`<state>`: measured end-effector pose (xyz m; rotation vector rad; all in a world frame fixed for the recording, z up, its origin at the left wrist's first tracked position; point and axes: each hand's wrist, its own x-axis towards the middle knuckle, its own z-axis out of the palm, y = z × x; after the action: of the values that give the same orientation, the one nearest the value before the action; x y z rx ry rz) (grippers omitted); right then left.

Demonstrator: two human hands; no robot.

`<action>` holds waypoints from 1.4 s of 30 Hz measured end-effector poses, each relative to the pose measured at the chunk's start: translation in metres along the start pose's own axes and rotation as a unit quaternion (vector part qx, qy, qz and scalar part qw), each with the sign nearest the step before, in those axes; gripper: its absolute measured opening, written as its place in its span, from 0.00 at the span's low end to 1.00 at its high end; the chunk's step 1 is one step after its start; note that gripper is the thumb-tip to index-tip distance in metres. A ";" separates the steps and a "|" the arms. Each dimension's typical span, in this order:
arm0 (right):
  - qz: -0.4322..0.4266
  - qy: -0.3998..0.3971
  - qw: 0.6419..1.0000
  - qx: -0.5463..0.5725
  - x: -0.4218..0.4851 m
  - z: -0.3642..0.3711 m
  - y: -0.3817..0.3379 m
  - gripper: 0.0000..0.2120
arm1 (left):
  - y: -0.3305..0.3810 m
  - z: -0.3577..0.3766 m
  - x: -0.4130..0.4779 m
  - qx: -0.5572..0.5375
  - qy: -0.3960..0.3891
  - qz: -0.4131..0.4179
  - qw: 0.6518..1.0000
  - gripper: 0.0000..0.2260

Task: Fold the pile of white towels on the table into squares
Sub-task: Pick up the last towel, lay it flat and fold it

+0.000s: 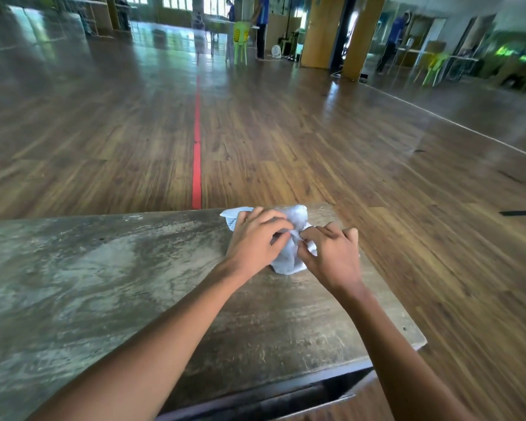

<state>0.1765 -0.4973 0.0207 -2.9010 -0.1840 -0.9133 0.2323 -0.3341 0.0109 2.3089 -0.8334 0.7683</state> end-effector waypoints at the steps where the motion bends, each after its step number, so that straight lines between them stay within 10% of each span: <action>1: -0.010 0.011 1.000 0.004 0.000 -0.008 -0.002 0.11 | 0.003 -0.007 0.001 -0.005 0.013 0.010 1.000 0.07; 14: -0.024 0.063 0.989 0.134 -0.028 -0.117 -0.043 0.07 | 0.016 -0.106 -0.054 0.074 -0.006 -0.017 0.997 0.06; 35: 0.132 -0.074 0.969 0.197 -0.046 -0.099 0.003 0.07 | -0.057 -0.201 -0.106 0.152 -0.145 -0.155 0.965 0.06; 42: 0.039 -0.384 0.900 0.205 -0.051 -0.093 -0.016 0.10 | -0.050 -0.241 -0.145 0.184 -0.199 -0.212 0.939 0.05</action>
<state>0.0806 -0.4976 0.0678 -2.6555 -0.2672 0.3024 0.0973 -0.0880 0.0617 2.9011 -0.3317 0.2805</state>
